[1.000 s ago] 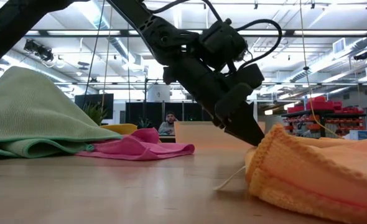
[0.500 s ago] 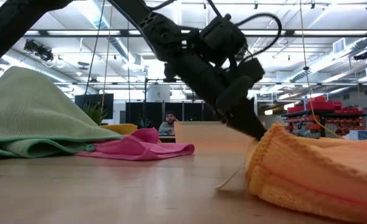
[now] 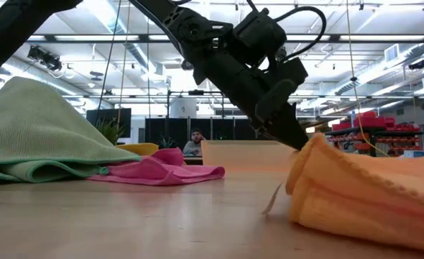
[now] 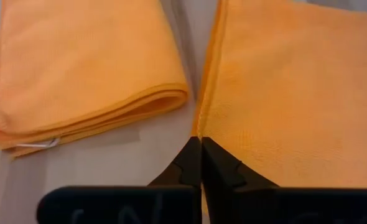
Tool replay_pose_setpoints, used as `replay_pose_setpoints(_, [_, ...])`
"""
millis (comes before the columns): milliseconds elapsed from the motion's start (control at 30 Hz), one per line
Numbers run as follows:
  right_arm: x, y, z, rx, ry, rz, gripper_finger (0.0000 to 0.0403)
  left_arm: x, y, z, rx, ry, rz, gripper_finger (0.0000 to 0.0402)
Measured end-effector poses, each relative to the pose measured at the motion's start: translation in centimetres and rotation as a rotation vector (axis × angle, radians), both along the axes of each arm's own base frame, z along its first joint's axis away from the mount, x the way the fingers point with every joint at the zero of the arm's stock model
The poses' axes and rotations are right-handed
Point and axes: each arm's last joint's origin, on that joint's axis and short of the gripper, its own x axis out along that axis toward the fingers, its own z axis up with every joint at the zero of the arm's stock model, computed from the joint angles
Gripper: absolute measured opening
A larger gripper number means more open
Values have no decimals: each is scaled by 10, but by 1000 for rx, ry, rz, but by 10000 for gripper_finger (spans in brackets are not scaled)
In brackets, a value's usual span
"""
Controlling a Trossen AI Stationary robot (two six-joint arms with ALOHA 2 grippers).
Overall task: Fold microfiber towels
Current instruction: Fold the left orange microfiber cloth
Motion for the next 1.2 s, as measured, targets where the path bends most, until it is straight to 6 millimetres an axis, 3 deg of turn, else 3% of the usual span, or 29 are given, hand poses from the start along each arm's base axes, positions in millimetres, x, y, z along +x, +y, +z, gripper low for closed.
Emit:
replay_pose_setpoints(167, [0,0,0,-5,-2,7,5,0,2,0,44,6,80,20])
replay_pose_setpoints(467, [0,0,0,-10,-3,14,5,-1,-1,-1,48,15,77,15])
replay_pose_setpoints(800, [0,0,0,-19,-5,27,5,-2,-11,0,89,19,23,128])
replay_pose_setpoints(867, [0,0,0,-19,-6,27,5,-4,-10,5,89,27,25,148])
replay_pose_setpoints(1067, [0,0,0,-21,-5,30,5,-19,-8,51,46,24,72,180])
replay_pose_setpoints(1200, [0,0,0,-22,-5,33,5,-26,-22,59,-92,68,36,181])
